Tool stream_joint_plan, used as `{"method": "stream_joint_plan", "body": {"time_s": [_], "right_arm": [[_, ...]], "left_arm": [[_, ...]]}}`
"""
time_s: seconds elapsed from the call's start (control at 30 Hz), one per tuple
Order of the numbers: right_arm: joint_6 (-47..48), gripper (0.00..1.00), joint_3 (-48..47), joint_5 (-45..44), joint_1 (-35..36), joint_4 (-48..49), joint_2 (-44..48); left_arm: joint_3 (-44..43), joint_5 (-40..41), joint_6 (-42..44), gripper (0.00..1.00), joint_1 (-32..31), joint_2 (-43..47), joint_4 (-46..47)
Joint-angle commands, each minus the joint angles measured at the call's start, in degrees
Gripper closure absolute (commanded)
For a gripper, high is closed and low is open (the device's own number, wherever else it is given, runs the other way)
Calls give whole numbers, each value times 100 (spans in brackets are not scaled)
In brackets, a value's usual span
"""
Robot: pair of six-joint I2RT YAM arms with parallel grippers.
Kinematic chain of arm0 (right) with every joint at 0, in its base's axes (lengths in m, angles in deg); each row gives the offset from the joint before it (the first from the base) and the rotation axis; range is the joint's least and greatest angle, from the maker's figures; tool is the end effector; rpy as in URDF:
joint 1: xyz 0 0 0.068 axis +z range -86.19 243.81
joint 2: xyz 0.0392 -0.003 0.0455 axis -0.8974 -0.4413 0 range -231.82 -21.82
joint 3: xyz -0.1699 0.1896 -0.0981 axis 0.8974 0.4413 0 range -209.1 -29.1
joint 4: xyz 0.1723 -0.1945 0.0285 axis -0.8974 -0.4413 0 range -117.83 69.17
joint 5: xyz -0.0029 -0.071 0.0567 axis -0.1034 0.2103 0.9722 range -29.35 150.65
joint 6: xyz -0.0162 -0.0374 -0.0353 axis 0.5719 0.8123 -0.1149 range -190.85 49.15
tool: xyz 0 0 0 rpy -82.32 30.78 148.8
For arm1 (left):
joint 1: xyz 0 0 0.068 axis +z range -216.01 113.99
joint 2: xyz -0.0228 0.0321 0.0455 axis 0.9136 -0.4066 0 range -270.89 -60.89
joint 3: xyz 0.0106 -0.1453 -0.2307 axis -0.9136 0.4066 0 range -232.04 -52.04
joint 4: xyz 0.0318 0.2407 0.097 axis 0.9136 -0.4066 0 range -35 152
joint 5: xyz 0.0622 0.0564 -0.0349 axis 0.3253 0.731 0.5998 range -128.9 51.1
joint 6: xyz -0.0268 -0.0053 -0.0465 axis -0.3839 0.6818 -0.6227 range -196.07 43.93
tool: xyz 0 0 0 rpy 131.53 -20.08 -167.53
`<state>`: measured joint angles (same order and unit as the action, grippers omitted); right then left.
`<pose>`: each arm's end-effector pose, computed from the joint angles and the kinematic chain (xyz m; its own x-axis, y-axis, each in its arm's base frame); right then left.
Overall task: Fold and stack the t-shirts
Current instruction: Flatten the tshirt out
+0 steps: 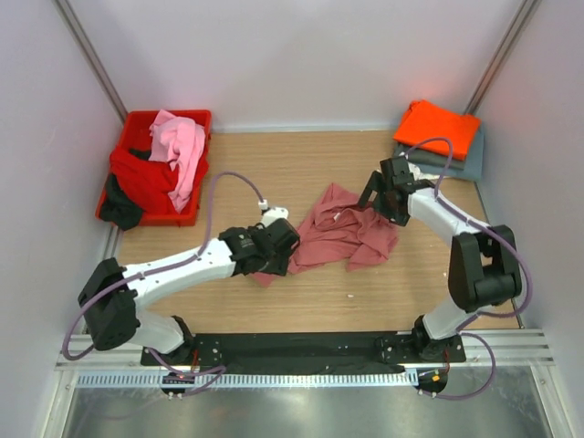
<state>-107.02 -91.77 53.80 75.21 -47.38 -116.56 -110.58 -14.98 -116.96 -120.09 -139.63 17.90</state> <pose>0.3324 0.0625 0.2041 -0.7555 0.4454 -0.4805 0.3845 0.8952 0.2252 0.1674 -0.2065 0.2482 -0.8166 0.1074 -0.5671 0.1357 0.9907 -0.0077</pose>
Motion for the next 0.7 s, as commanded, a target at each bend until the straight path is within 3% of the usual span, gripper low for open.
{"method": "stream_joint_plan", "body": {"time_s": [0.0, 0.13, 0.3, 0.67], "right_arm": [[135, 0, 97, -744, 108, -271, 868], [259, 0, 63, -1212, 100, -737, 1764], [347, 0, 45, -1082, 117, -984, 2485], [364, 0, 326, -774, 108, -1107, 2812]], "left_arm": [[-209, -195, -42, 35, -627, -474, 594], [-745, -98, -95, 39, -1007, -1580, 709], [-1220, -177, -51, 42, -1227, -2346, 947], [-2012, -11, 230, 44, -1271, -3349, 1035]]}}
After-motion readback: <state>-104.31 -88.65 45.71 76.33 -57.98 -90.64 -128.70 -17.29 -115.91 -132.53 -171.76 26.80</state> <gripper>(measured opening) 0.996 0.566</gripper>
